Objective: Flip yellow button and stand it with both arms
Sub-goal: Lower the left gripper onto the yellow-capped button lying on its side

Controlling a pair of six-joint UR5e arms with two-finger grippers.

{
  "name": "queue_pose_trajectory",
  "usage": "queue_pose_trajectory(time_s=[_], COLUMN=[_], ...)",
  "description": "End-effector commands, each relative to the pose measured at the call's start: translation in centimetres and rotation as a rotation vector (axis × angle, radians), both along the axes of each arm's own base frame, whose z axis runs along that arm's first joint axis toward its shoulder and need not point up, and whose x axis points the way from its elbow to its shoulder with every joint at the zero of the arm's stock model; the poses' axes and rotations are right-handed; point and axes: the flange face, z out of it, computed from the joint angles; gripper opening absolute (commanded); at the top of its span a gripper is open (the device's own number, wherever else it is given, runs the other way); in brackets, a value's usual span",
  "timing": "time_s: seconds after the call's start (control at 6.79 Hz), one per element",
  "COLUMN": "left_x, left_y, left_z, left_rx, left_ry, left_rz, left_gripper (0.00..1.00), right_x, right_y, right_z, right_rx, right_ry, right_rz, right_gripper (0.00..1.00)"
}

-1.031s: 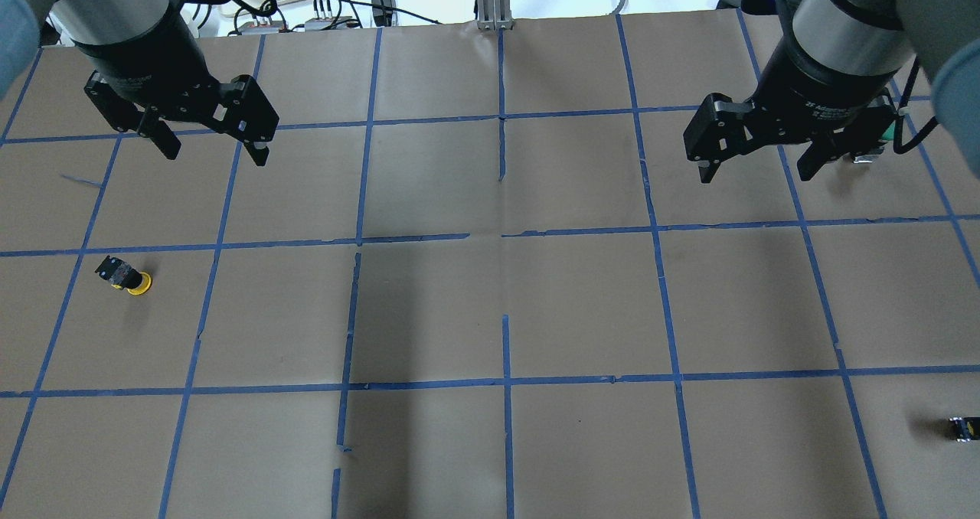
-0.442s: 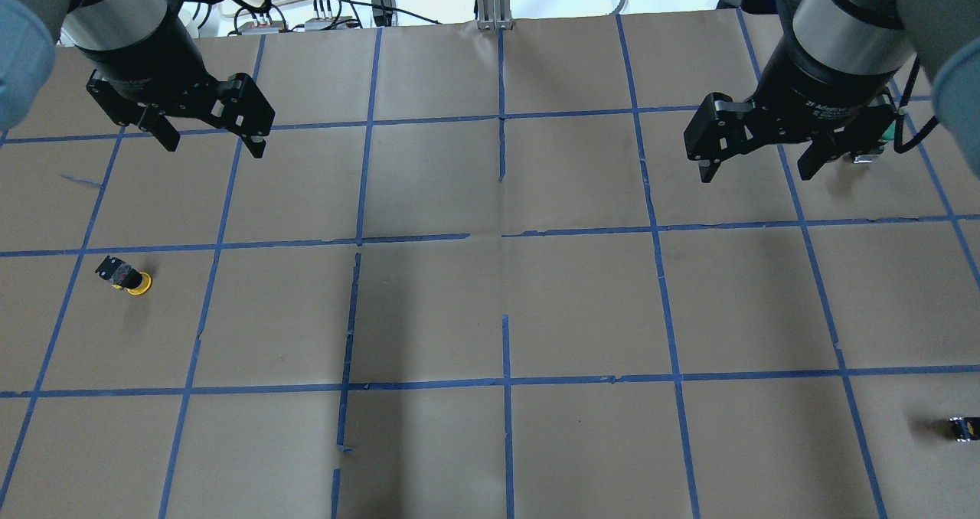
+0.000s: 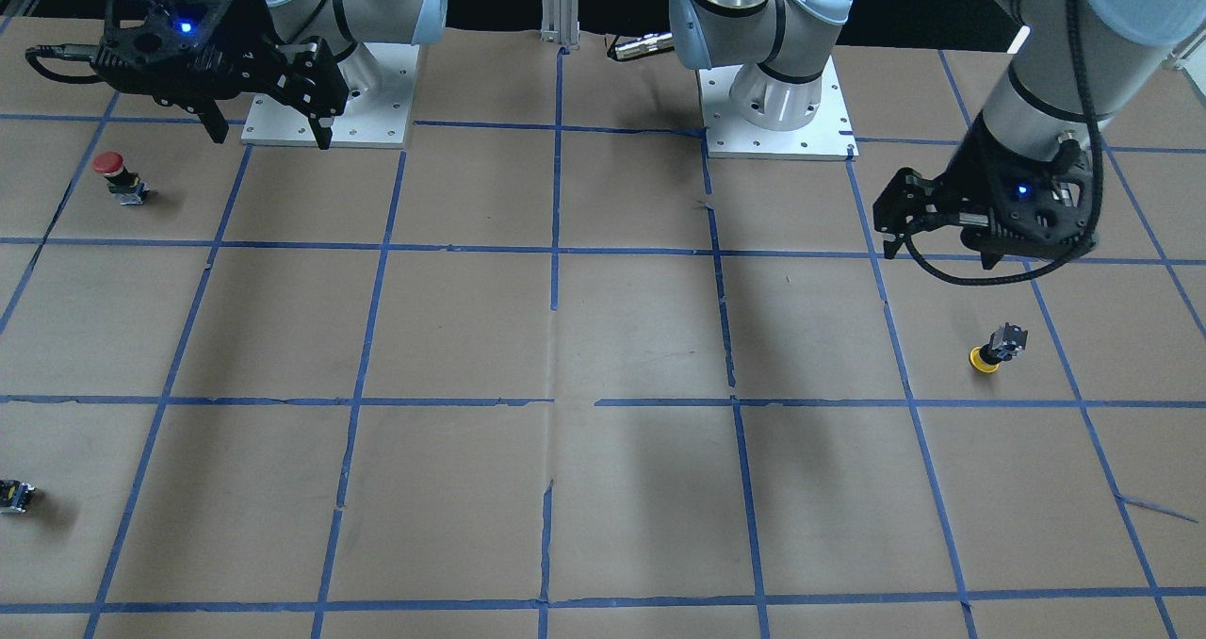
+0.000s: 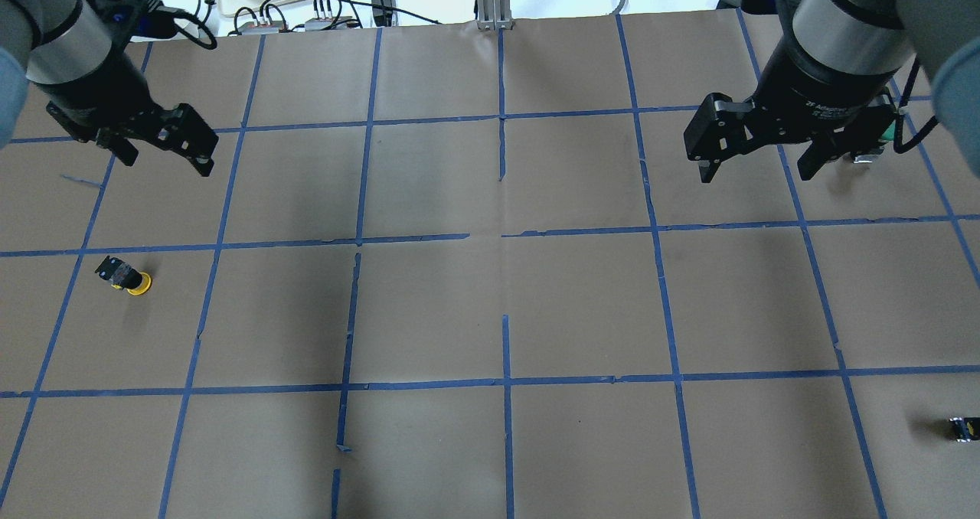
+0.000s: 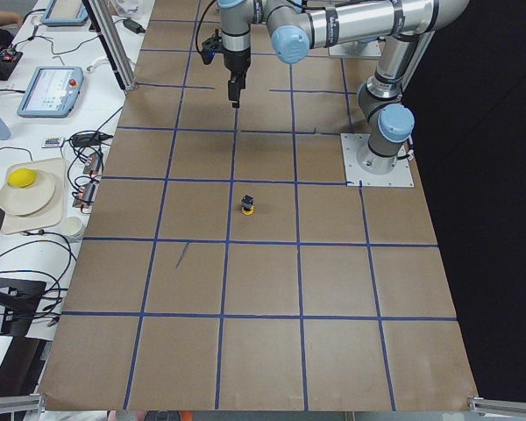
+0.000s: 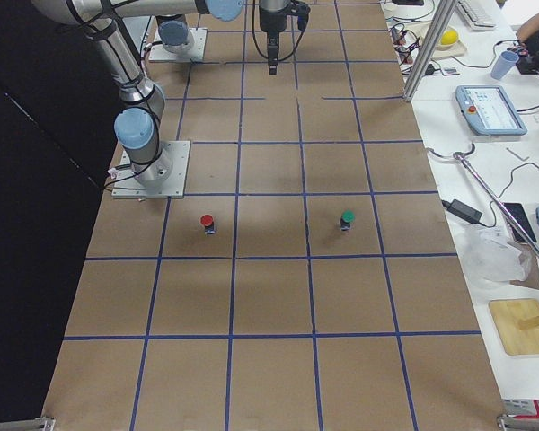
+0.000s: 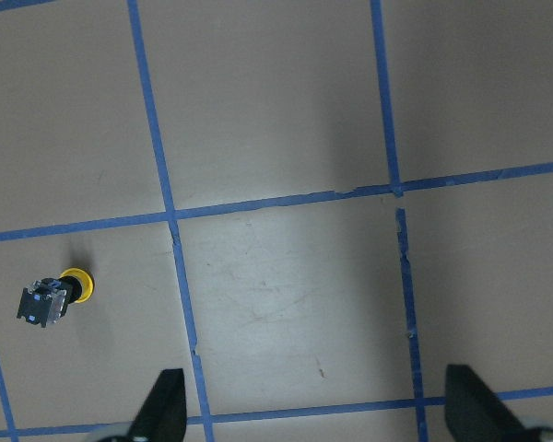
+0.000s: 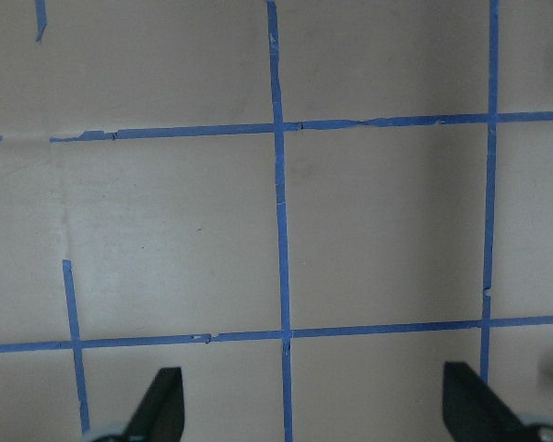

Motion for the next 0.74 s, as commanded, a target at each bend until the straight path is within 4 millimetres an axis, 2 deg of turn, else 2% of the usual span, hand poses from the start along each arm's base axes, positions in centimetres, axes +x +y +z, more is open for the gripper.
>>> queue_pose_trajectory(time_s=[0.0,0.15,0.44,0.59], left_x=[10.4,14.6,20.4,22.2], left_y=[1.2,1.1,0.0,0.2], left_z=[-4.6,-6.8,-12.6,-15.0], left_rx=[0.037,0.0,0.009,0.04], left_ry=[0.069,0.079,0.083,0.112], left_rz=[-0.021,-0.05,-0.158,-0.224], left_gripper=[1.0,1.0,1.0,1.0], right_x=[0.0,0.0,0.0,0.0], right_y=[0.0,0.0,0.1,0.0], right_z=[0.0,0.0,0.0,-0.1], right_rx=[0.0,0.0,0.001,0.001], right_ry=[0.0,0.0,-0.002,0.0], right_rz=[0.0,0.0,-0.001,-0.001], right_gripper=[1.0,1.0,1.0,1.0])
